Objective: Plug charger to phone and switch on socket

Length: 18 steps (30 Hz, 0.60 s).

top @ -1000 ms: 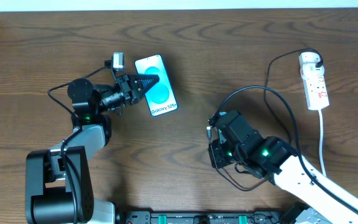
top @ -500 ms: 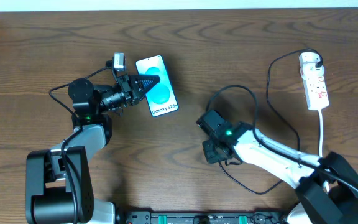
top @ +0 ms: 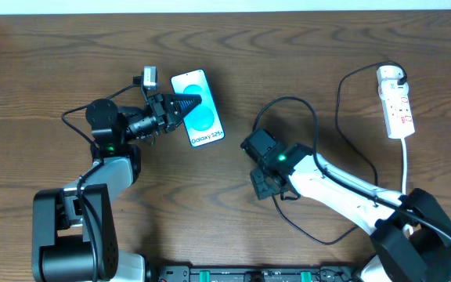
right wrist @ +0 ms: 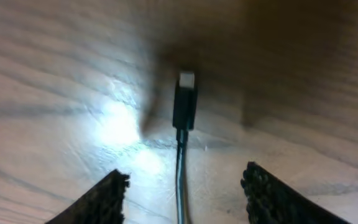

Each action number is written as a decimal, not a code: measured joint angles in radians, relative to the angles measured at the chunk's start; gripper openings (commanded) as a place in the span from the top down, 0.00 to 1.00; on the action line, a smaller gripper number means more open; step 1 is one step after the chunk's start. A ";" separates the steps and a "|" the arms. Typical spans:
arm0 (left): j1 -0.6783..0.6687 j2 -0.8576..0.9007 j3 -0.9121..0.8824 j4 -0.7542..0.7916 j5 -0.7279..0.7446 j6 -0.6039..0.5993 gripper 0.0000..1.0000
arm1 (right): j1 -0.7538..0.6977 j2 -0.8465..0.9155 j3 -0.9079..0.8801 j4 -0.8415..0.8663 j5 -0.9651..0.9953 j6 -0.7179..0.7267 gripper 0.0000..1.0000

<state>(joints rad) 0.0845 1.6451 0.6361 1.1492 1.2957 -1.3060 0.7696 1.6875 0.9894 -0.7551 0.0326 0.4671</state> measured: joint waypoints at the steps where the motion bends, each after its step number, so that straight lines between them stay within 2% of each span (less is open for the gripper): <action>1: 0.000 0.000 0.000 0.000 0.000 0.000 0.92 | 0.006 0.010 0.000 -0.007 0.001 -0.001 0.48; 3: 0.000 0.000 0.000 0.000 0.000 0.000 0.93 | 0.026 0.035 0.000 -0.012 -0.003 -0.005 0.51; 7: 0.000 0.000 0.000 0.000 0.000 0.000 0.93 | 0.066 0.069 0.000 -0.011 -0.008 -0.004 0.65; 10: 0.000 0.000 0.000 0.000 0.000 0.000 0.93 | 0.086 0.089 0.003 -0.021 0.008 0.019 0.71; 16: 0.000 0.000 0.000 0.000 0.000 0.000 0.93 | 0.098 0.106 0.024 -0.040 0.015 0.069 0.98; 18: 0.000 0.000 0.000 0.000 0.000 0.000 0.93 | 0.098 0.106 0.024 -0.041 0.027 0.078 0.99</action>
<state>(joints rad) 0.0845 1.6451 0.6361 1.1492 1.2961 -1.3060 0.8680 1.7935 1.0134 -0.7959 0.0593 0.5449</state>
